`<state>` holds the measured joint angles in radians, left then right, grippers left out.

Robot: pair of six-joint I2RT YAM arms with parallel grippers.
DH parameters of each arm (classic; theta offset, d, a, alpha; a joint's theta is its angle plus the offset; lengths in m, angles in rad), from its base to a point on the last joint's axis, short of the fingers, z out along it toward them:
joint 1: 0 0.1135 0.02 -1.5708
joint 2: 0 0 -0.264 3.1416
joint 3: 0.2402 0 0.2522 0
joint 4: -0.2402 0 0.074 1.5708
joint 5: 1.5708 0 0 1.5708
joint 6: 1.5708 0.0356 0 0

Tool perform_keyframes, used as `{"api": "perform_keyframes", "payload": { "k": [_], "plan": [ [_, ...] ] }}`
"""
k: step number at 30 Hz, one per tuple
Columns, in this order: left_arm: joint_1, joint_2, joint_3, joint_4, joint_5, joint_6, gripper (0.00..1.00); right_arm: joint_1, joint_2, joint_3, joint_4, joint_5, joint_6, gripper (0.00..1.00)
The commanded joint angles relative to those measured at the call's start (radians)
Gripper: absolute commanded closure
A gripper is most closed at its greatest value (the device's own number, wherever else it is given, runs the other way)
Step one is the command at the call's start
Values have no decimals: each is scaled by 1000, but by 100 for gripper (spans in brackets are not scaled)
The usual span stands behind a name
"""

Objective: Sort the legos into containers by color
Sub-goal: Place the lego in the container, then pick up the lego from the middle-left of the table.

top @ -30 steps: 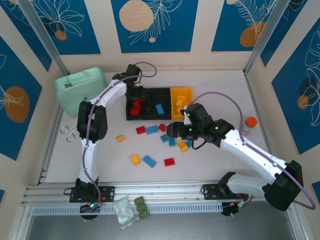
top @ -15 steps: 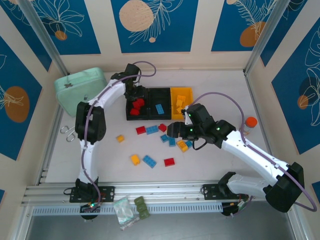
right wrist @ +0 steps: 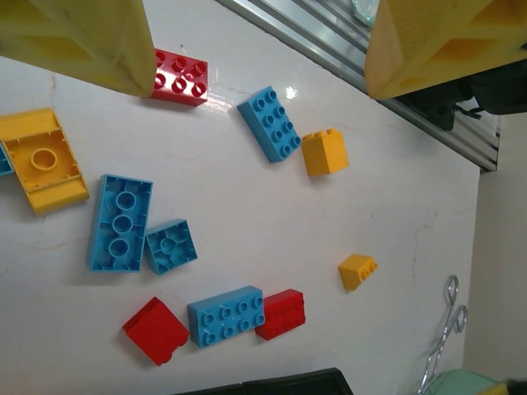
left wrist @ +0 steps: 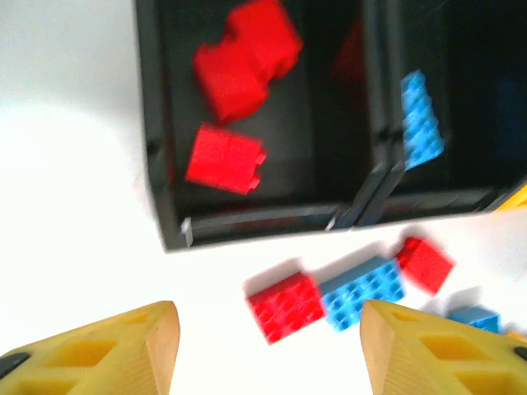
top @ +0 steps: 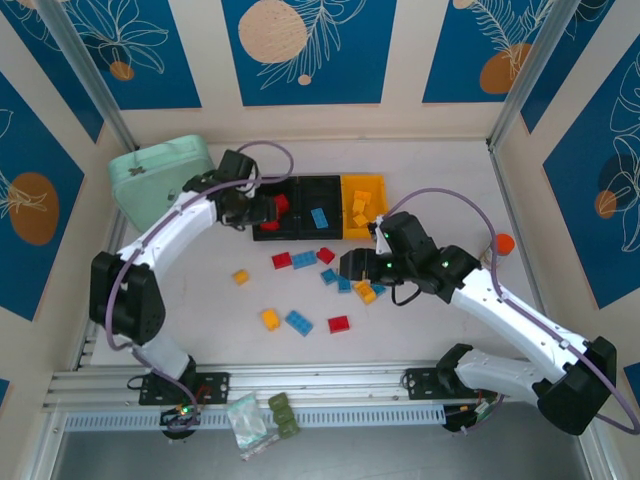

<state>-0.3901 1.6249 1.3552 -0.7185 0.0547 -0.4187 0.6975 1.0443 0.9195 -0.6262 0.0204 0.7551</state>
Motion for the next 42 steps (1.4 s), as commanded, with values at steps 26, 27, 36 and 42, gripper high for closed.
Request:
{"api": "perform_keyframes", "payload": {
  "k": [26, 27, 36, 42],
  "plan": [
    [-9, -109, -537, 221, -155, -267, 39, 137, 82, -11, 39, 53, -19, 32],
    [-10, -106, -541, 228, -152, -268, 42, 136, 85, -11, 42, 54, -19, 32],
    [-15, -114, -543, 232, -136, -253, 74, 137, 95, -11, 48, 58, -15, 33],
    [-28, -142, -504, 198, -123, -231, 74, 133, 81, -11, 40, 66, -16, 33]
  ]
}}
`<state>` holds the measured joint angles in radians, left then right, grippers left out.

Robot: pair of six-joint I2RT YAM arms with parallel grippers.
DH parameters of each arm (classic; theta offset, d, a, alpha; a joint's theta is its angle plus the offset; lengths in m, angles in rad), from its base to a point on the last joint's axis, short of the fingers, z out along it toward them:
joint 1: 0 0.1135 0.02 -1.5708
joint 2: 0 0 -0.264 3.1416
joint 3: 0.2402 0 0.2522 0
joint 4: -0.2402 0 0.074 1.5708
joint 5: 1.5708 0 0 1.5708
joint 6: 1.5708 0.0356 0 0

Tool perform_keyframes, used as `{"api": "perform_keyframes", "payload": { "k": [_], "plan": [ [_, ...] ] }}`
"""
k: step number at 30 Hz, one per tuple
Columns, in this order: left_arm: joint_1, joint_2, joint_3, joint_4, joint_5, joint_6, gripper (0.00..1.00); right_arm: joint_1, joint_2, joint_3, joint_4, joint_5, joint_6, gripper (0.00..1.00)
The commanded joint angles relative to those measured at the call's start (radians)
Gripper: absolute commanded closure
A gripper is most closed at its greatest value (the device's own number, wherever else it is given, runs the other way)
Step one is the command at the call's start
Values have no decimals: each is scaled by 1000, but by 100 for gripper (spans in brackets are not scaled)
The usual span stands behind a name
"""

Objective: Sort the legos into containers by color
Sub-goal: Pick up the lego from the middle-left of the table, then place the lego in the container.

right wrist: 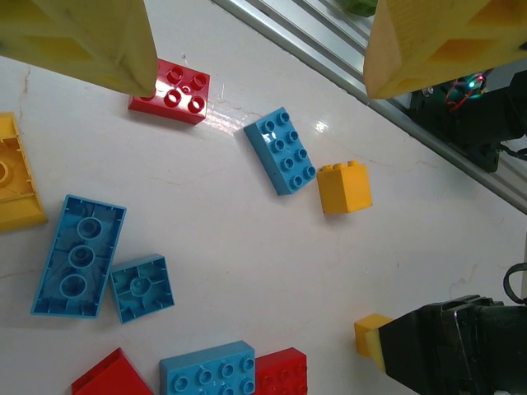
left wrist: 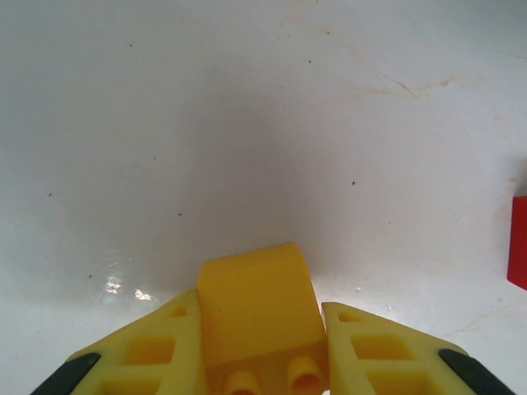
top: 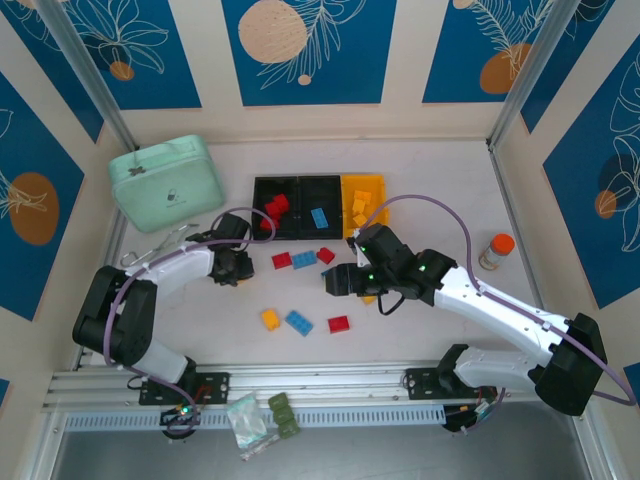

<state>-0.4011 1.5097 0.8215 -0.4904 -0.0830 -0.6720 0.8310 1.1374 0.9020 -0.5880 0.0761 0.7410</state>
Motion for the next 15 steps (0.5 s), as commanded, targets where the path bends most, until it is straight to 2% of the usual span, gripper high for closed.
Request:
{"api": "perform_keyframes", "payload": {
  "k": [1, 8, 15],
  "plan": [
    [-21, -27, 49, -39, 18, 29, 74, -4, -16, 6, 0, 13, -4, 33],
    [-85, 5, 192, -84, 34, 52, 73, -71, -95, -12, -47, 20, -3, 33],
    [-186, 119, 381, -115, 37, 68, 73, -186, -222, -57, -108, 21, 6, 33]
  ]
}}
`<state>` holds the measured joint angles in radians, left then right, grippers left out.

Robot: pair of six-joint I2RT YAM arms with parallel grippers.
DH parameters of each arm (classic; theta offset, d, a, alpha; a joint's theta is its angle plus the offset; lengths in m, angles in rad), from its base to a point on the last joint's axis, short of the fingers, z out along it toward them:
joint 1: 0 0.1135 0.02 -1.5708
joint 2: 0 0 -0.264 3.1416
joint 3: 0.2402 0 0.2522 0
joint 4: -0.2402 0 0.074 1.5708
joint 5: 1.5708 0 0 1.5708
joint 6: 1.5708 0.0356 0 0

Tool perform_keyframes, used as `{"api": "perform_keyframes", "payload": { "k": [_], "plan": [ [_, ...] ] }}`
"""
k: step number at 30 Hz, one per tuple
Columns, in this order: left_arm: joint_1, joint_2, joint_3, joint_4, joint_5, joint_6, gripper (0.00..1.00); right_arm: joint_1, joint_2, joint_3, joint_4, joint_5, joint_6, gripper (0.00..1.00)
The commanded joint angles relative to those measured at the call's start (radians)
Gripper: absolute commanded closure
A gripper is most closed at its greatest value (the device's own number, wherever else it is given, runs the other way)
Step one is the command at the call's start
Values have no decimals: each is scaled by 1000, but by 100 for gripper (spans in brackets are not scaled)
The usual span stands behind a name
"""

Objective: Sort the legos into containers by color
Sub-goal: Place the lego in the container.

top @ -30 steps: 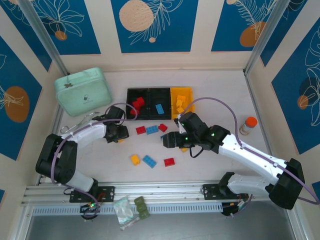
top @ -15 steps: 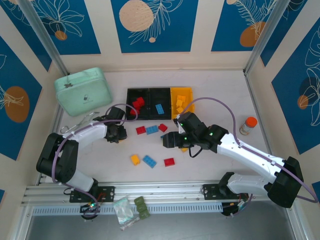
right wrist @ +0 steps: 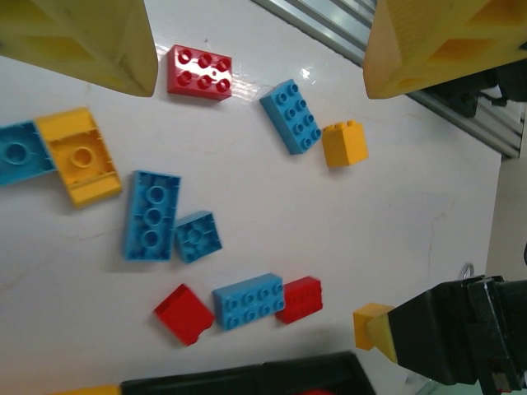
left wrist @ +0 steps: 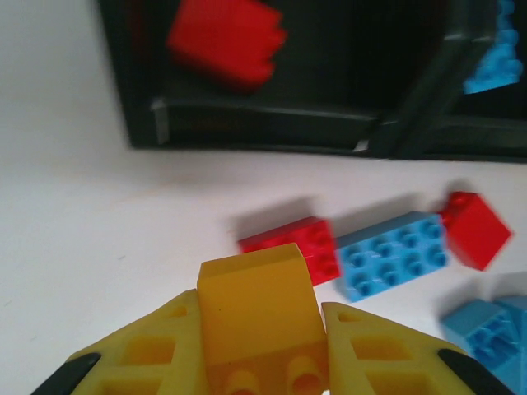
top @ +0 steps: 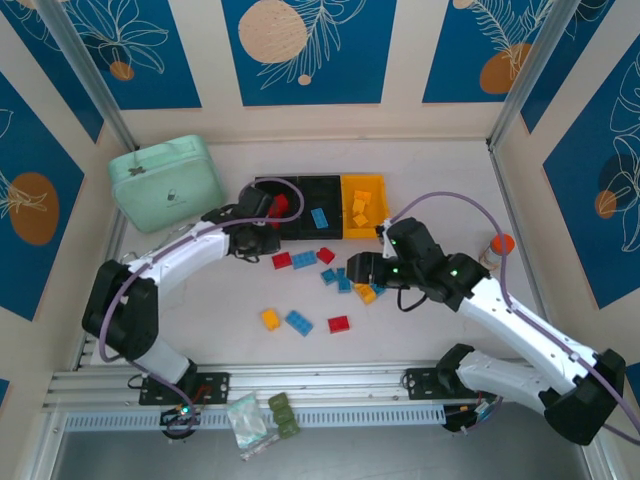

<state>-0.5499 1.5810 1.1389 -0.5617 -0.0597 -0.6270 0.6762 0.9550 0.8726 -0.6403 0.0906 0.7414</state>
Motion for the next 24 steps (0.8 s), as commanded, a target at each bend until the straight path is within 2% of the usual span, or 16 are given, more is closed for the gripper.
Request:
{"api": "perform_keyframes", "payload": {
  "k": [1, 6, 12, 24],
  "plan": [
    [-55, 71, 95, -48, 15, 25, 73, -52, -57, -32, -62, 3, 8, 33],
    [-124, 199, 277, -78, 22, 38, 72, -139, -107, -55, -97, -21, 19, 33],
    [-182, 367, 520, -132, 35, 60, 72, -183, -154, -85, -122, -31, 26, 33],
    [-219, 693, 1006, -251, 54, 84, 72, -277, -235, -146, -150, -66, 33, 33]
  ]
}}
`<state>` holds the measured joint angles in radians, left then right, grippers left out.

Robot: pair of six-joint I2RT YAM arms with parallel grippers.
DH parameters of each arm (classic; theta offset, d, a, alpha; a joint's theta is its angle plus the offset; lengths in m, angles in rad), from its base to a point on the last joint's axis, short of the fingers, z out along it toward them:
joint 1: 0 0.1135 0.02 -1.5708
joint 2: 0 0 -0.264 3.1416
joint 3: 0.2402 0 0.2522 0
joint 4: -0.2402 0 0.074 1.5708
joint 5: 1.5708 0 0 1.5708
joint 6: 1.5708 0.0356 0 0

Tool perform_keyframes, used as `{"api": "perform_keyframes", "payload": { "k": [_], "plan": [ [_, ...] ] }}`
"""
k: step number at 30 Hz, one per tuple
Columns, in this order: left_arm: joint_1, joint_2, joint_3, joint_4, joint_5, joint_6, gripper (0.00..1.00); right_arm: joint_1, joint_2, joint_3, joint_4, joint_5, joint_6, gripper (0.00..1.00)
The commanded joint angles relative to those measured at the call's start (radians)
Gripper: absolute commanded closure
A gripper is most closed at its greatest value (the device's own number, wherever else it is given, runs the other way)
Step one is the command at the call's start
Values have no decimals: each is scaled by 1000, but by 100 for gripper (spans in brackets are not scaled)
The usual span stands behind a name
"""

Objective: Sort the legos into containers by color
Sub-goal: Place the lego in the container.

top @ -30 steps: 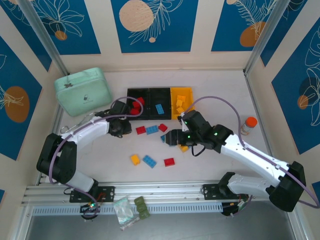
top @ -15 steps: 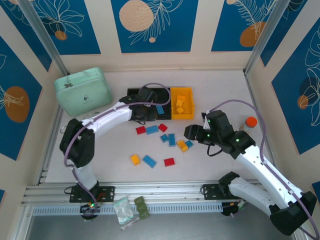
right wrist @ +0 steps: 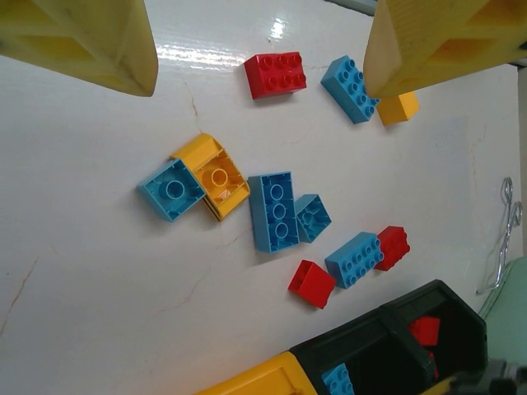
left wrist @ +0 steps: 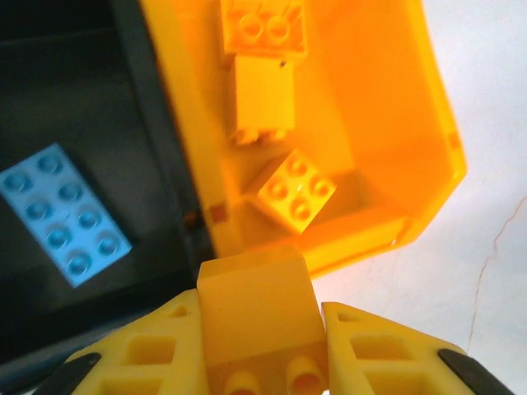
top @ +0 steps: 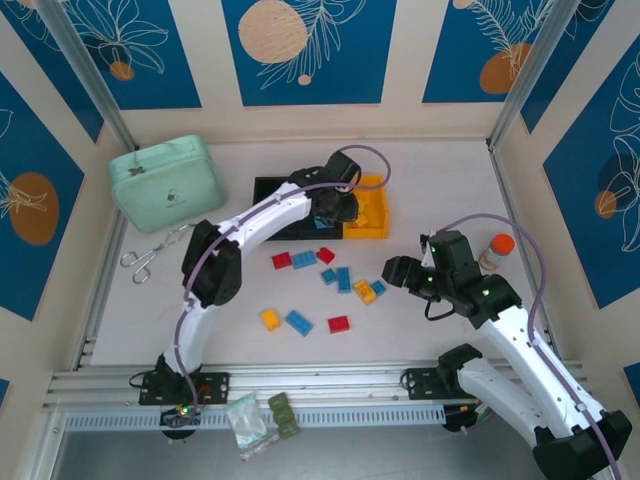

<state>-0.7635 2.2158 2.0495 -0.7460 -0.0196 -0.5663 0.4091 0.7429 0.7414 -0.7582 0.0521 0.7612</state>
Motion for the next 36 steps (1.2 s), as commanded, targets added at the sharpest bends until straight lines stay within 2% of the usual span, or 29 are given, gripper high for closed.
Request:
{"api": "perform_keyframes", "payload": {
  "k": [1, 8, 23, 25, 28, 31, 36],
  "plan": [
    [-5, 90, 140, -80, 15, 25, 72, -15, -30, -18, -37, -28, 13, 33],
    [-5, 262, 393, -136, 49, 8, 72, -56, -71, -38, -62, -40, 15, 33],
    [-14, 355, 455, -55, 141, -34, 70, -112, -68, -60, -45, -83, 7, 33],
    [-15, 357, 455, -53, 148, -32, 65, -114, -68, -64, -41, -88, 9, 33],
    [-18, 353, 455, -56, 150, -30, 52, -114, -69, -69, -34, -94, 15, 33],
    [-22, 341, 455, -62, 149, -22, 46, -113, -68, -71, -31, -99, 18, 33],
    [-29, 293, 442, -73, 145, -13, 45, -114, -68, -64, -31, -103, 20, 33]
  ]
}}
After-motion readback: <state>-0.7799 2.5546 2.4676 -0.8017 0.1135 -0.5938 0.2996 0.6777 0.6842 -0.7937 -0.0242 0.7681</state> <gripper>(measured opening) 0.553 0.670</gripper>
